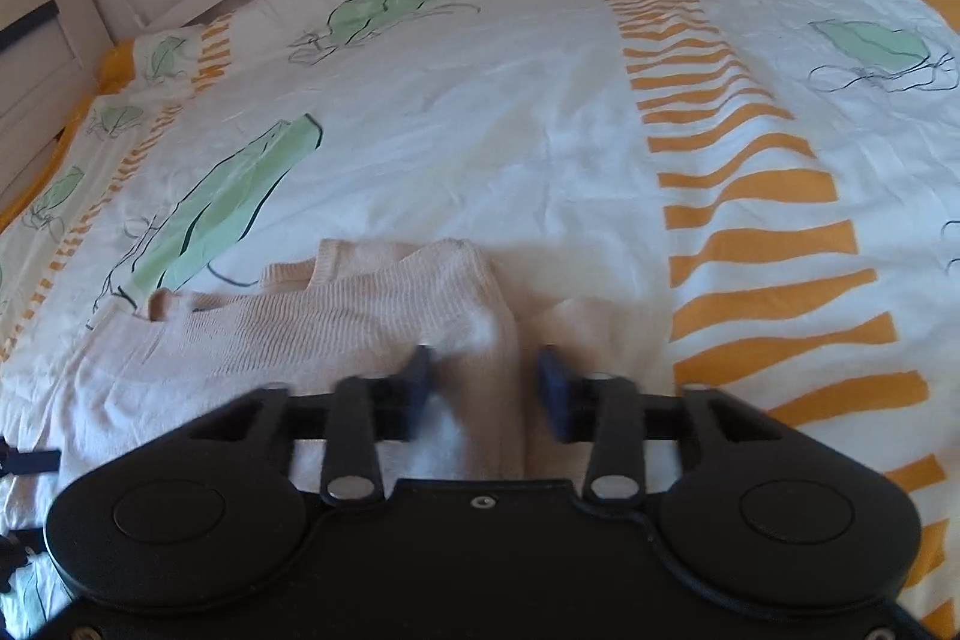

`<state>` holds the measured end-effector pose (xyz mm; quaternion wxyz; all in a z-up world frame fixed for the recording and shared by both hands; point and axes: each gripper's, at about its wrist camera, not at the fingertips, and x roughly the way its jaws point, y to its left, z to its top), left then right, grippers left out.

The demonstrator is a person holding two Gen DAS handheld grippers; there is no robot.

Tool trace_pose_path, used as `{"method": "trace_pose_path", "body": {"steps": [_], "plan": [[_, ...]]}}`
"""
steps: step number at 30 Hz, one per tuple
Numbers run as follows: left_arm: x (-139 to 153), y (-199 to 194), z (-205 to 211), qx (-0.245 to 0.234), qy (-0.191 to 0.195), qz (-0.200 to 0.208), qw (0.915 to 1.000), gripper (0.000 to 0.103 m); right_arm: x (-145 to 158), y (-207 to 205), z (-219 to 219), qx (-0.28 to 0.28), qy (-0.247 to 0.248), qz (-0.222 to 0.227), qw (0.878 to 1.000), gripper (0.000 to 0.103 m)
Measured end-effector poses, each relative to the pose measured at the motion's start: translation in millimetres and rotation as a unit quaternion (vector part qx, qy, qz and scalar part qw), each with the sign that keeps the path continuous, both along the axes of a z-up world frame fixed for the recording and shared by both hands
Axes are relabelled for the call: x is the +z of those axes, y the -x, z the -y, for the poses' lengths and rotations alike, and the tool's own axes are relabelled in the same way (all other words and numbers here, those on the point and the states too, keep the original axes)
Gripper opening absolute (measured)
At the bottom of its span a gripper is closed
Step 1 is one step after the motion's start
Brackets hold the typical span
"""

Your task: Fold small clothes

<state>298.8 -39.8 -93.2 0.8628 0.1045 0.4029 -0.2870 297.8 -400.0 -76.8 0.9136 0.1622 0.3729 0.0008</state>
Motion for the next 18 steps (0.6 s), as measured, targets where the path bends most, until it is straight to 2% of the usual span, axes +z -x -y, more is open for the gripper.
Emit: {"method": "trace_pose_path", "body": {"steps": [1, 3, 7, 9, 10, 12, 15, 18], "plan": [[-2.6, -0.8, -0.7, 0.001, -0.003, 0.002, 1.0000, 0.088, 2.1, 1.2, 0.1, -0.004, 0.004, 0.000, 1.000, 0.069], [-2.1, -3.9, -4.4, 0.008, 0.009, -0.005, 0.9999, 0.088, 6.8, 3.9, -2.3, -0.010, 0.019, 0.002, 1.000, 0.069], [15.9, 2.5, -10.5, 0.009, 0.059, 0.013, 0.9981, 0.088, 23.8, 11.3, -21.8, 0.016, 0.064, 0.029, 0.997, 0.077], [21.6, 4.8, -6.7, 0.007, 0.058, 0.035, 0.9977, 0.089, 30.8, 10.8, -36.9, 0.045, 0.086, 0.044, 0.994, 0.078], [21.0, 4.1, -4.5, 0.007, 0.049, 0.037, 0.9981, 0.089, 32.8, 10.3, -45.3, 0.062, 0.095, 0.050, 0.992, 0.082], [15.3, -0.5, -2.2, 0.015, 0.034, 0.022, 0.9991, 0.089, 35.4, 10.8, -63.5, 0.098, 0.106, 0.060, 0.988, 0.085], [1.5, -10.8, -7.4, 0.042, 0.021, -0.029, 0.9985, 0.089, 34.8, 11.4, -90.3, 0.144, 0.130, 0.065, 0.979, 0.086], [3.5, -13.0, -10.7, 0.045, 0.031, -0.034, 0.9979, 0.090, 26.9, 11.8, -121.2, 0.199, 0.158, 0.059, 0.965, 0.086]]}}
